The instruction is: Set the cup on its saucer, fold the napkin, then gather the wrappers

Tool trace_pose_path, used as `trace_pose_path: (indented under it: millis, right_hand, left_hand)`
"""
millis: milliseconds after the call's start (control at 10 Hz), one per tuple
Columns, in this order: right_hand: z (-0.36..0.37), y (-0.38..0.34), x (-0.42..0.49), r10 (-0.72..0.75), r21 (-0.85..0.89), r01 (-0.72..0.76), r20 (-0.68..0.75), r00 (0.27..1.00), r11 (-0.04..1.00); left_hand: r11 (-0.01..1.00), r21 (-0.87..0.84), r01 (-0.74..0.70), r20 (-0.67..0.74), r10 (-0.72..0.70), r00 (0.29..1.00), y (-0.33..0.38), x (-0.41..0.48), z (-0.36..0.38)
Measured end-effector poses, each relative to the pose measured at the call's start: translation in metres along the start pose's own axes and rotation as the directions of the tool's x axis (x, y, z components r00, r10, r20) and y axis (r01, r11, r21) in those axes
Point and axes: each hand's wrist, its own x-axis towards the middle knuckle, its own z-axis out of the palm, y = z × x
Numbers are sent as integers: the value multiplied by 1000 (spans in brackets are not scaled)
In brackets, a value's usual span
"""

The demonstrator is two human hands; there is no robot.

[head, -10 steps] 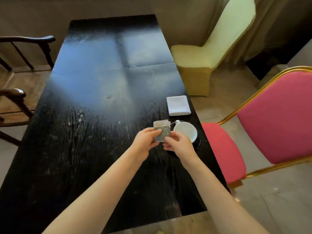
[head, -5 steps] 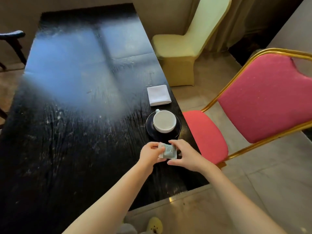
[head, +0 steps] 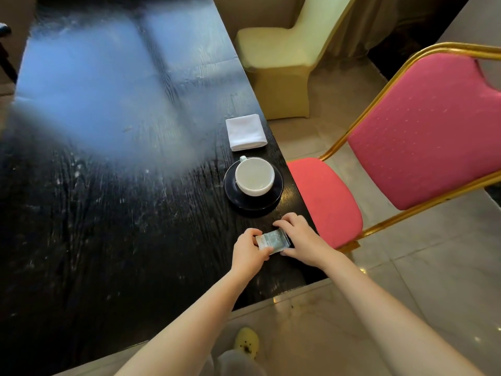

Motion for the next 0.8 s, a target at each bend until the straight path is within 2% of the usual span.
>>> trace_pose_path:
  millis: [100, 400, 600, 700, 800]
  right_hand:
    - [3, 6, -5, 40, 69, -41, 7, 999, 997]
    - [2, 6, -2, 72, 170, -76, 31, 997, 983]
    - [-17, -3, -2, 121, 175, -148, 155, 980, 973]
    - [-46, -10, 5, 149, 87, -179, 276, 950, 980]
    - [-87, -31, 8, 158, 23, -182, 403, 901, 983]
  left_hand:
    - [986, 145, -81, -36, 87, 996, 1, -3, 3]
    - [968, 217, -123, -69, 141, 988, 6, -4, 16]
    - [918, 381, -110, 20, 111, 994, 14, 0, -1]
    - [855, 508, -109, 99, 68, 993, 26, 8, -31]
    - [812, 565, -144, 242, 4, 970, 48, 6, -77]
